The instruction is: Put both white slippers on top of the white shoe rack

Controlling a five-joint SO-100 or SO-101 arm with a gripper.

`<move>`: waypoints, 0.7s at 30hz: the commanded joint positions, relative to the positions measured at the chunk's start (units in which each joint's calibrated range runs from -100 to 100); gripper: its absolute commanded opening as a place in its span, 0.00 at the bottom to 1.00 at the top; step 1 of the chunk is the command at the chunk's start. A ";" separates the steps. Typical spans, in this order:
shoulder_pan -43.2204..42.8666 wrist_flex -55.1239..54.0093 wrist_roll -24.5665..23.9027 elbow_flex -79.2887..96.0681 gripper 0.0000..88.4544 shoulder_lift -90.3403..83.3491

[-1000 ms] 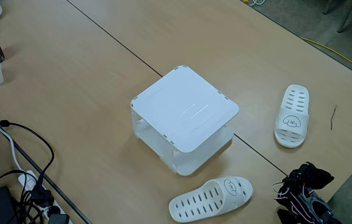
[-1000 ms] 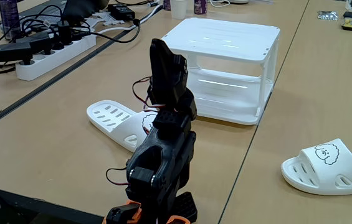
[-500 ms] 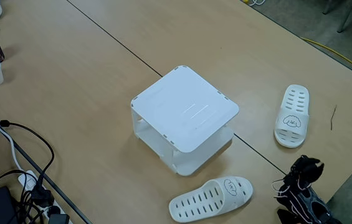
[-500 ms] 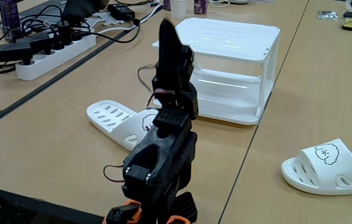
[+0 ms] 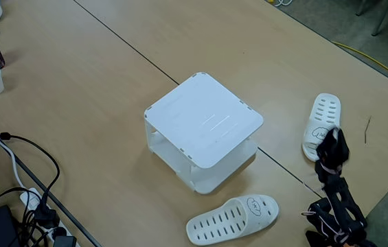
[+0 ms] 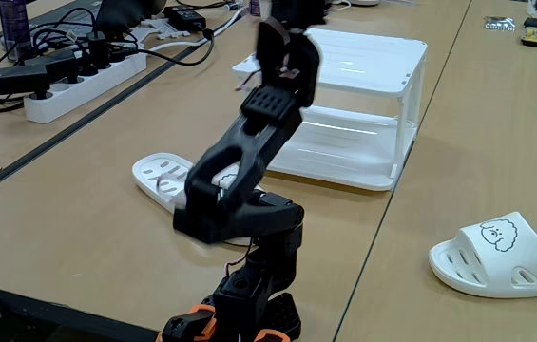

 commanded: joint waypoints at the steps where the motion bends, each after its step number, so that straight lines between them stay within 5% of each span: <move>1: 8.06 10.38 0.42 -0.64 0.01 8.25; 8: 8.96 37.39 0.42 12.53 0.01 7.91; 21: -11.35 78.11 0.42 14.33 0.02 8.25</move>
